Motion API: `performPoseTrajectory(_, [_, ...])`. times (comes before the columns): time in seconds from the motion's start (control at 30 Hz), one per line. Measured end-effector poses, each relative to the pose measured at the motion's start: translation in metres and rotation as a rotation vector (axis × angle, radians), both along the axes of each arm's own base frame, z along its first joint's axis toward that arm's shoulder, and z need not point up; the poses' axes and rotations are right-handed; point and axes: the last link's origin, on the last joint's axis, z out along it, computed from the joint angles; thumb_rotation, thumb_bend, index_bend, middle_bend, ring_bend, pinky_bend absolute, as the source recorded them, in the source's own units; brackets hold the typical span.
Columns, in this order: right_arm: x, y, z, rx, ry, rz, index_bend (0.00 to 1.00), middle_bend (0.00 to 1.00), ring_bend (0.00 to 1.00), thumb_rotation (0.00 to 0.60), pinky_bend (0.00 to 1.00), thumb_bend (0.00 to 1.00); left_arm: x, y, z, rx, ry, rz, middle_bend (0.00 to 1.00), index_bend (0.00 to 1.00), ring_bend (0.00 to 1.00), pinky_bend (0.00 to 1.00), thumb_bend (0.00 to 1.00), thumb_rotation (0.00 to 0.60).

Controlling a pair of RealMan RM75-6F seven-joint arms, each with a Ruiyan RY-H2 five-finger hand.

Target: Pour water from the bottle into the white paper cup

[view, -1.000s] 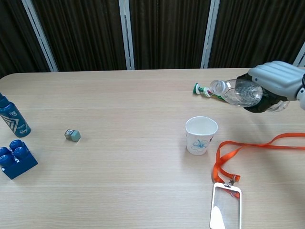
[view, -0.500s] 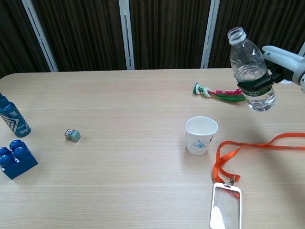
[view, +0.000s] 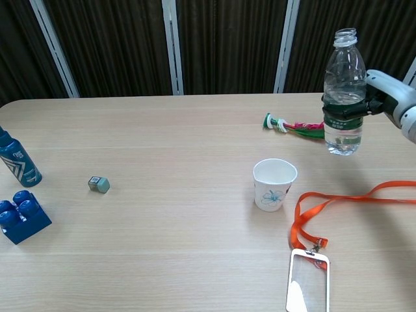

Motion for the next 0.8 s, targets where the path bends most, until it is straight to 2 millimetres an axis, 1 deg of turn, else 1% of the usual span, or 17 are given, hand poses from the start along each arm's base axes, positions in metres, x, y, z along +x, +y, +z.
performPoseTrajectory(0.2, [-0.003,-0.002,-0.016,-0.014,-0.008,-0.009,0.47,0.60,0.56,0.600,0.48,0.75,-0.001,0.001,-0.002,-0.006,0.011,0.007,0.00,0.00,0.00,0.00,0.04,0.600])
performPoseTrajectory(0.4, [-0.006,-0.004,-0.025,-0.004,-0.003,-0.019,0.47,0.60,0.56,0.600,0.48,0.74,-0.001,0.002,-0.003,-0.006,0.016,0.011,0.00,0.00,0.00,0.00,0.04,0.600])
performPoseTrajectory(0.47, [-0.007,-0.004,-0.027,0.000,0.000,-0.021,0.47,0.60,0.55,0.600,0.48,0.73,-0.001,0.002,-0.004,-0.008,0.018,0.013,0.00,0.00,0.00,0.00,0.04,0.600])
performPoseTrajectory(0.57, [-0.010,-0.003,-0.029,0.008,0.000,-0.026,0.47,0.59,0.55,0.600,0.48,0.66,-0.002,0.003,-0.005,-0.013,0.020,0.015,0.00,0.00,0.00,0.00,0.04,0.600])
performPoseTrajectory(0.63, [-0.011,-0.003,-0.031,0.016,-0.003,-0.029,0.46,0.57,0.53,0.600,0.48,0.57,-0.002,0.003,-0.006,-0.013,0.021,0.017,0.00,0.00,0.00,0.00,0.04,0.600])
performPoseTrajectory(0.73, [-0.014,-0.002,-0.032,0.023,-0.006,-0.029,0.43,0.54,0.50,0.600,0.48,0.46,-0.002,0.003,-0.006,-0.015,0.021,0.020,0.00,0.00,0.00,0.00,0.04,0.600])
performPoseTrajectory(0.8, [-0.015,-0.001,-0.032,0.026,-0.008,-0.030,0.43,0.53,0.49,0.600,0.48,0.43,-0.002,0.003,-0.007,-0.016,0.021,0.020,0.00,0.00,0.00,0.00,0.04,0.600])
